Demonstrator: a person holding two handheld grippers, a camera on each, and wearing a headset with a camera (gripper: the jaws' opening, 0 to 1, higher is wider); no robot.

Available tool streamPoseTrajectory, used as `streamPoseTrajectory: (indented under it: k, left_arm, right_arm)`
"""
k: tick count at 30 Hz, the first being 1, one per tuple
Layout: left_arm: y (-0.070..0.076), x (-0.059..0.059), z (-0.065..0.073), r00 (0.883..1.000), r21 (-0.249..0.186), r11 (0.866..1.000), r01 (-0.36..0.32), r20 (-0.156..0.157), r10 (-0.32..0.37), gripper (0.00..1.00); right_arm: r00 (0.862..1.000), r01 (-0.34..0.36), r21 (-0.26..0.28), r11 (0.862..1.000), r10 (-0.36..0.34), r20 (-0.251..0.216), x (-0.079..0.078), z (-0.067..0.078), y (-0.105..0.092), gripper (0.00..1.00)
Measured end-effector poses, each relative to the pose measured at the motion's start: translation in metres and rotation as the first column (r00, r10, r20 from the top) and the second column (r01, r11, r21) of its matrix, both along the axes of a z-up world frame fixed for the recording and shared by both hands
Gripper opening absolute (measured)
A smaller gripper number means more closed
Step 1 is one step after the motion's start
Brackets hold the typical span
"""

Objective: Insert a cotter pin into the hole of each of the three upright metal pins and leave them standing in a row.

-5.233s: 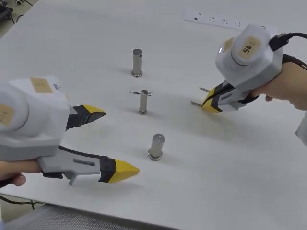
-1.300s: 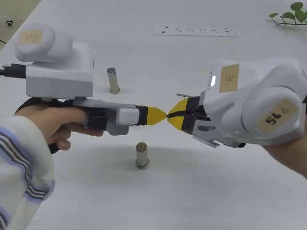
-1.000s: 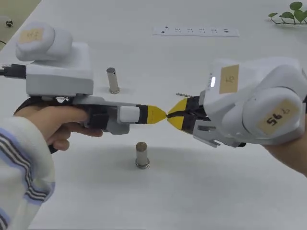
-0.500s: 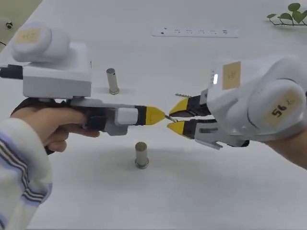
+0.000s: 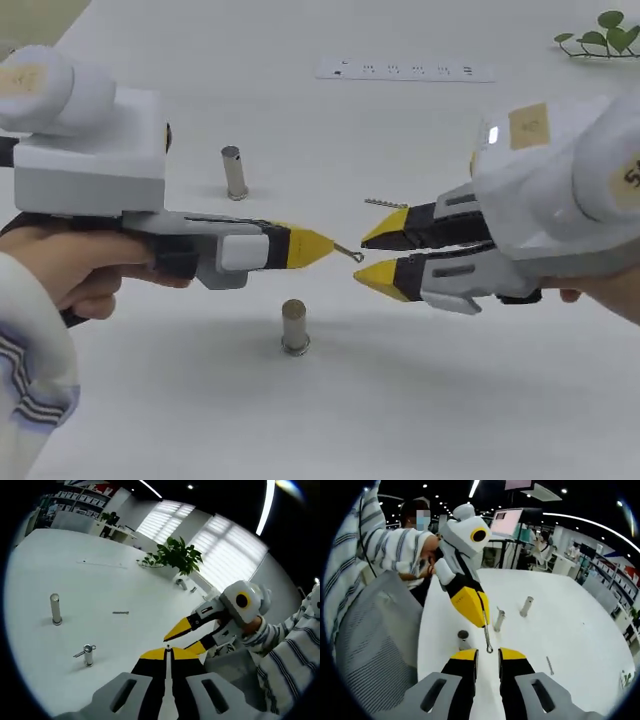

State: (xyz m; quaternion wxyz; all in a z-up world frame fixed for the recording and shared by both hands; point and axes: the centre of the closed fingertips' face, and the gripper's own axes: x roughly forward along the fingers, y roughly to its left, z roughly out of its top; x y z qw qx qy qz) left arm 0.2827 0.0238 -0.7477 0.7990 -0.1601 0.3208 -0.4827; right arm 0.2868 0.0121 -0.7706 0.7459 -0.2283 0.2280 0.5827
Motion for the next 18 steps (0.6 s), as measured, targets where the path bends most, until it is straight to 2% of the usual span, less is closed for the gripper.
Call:
streamPoseTrajectory:
  k: [1, 2, 3, 5, 7, 9, 10, 12, 14, 18]
  left_arm:
    - [0.000, -0.001, 0.002, 1.000, 0.006, 1.000, 0.013, 0.025, -0.013, 0.00]
    - [-0.002, -0.002, 0.006, 0.995, 0.013, 0.999, 0.037, 0.089, -0.038, 0.00]
    - [-0.002, -0.002, 0.009, 0.992, 0.015, 0.999, 0.048, 0.115, -0.049, 0.00]
    - [-0.004, -0.007, 0.011, 0.990, 0.014, 0.997, 0.071, 0.122, -0.073, 0.00]
    - [-0.003, -0.009, 0.010, 0.984, 0.034, 0.996, 0.088, 0.150, -0.092, 0.00]
    - [-0.004, -0.013, 0.010, 0.974, 0.055, 0.992, 0.115, 0.188, -0.124, 0.00]
    - [-0.006, -0.013, 0.012, 0.964, 0.056, 0.990, 0.129, 0.227, -0.139, 0.00]
    - [-0.008, -0.017, 0.011, 0.963, 0.058, 0.988, 0.145, 0.221, -0.154, 0.00]
    - [-0.011, -0.020, 0.010, 0.959, 0.063, 0.986, 0.157, 0.230, -0.167, 0.00]
    - [-0.010, -0.021, 0.009, 0.963, 0.058, 0.986, 0.159, 0.212, -0.167, 0.00]
  right_arm:
    - [1.000, -0.003, 0.015, 1.000, 0.004, -0.027, -0.002, 0.001, 0.000, 0.17]
    - [0.998, -0.013, 0.039, 0.999, 0.016, -0.059, -0.005, 0.002, 0.001, 0.17]
    - [0.997, -0.030, 0.043, 0.999, 0.033, -0.074, -0.007, 0.001, 0.001, 0.17]
    - [0.996, -0.041, 0.046, 0.998, 0.044, -0.074, -0.007, 0.001, -0.001, 0.17]
    - [0.993, -0.048, 0.070, 0.996, 0.056, -0.104, -0.010, 0.003, -0.001, 0.17]
    - [0.990, -0.057, 0.090, 0.994, 0.068, -0.125, -0.013, 0.005, 0.000, 0.17]
    - [0.990, -0.058, 0.089, 0.994, 0.069, -0.127, -0.014, 0.004, 0.000, 0.16]
    - [0.989, -0.068, 0.082, 0.994, 0.077, -0.123, -0.015, 0.004, 0.000, 0.15]
    - [0.988, -0.078, 0.078, 0.994, 0.087, -0.125, -0.017, 0.003, 0.000, 0.14]
    - [0.985, -0.100, 0.083, 0.991, 0.111, -0.133, -0.024, 0.003, 0.003, 0.12]
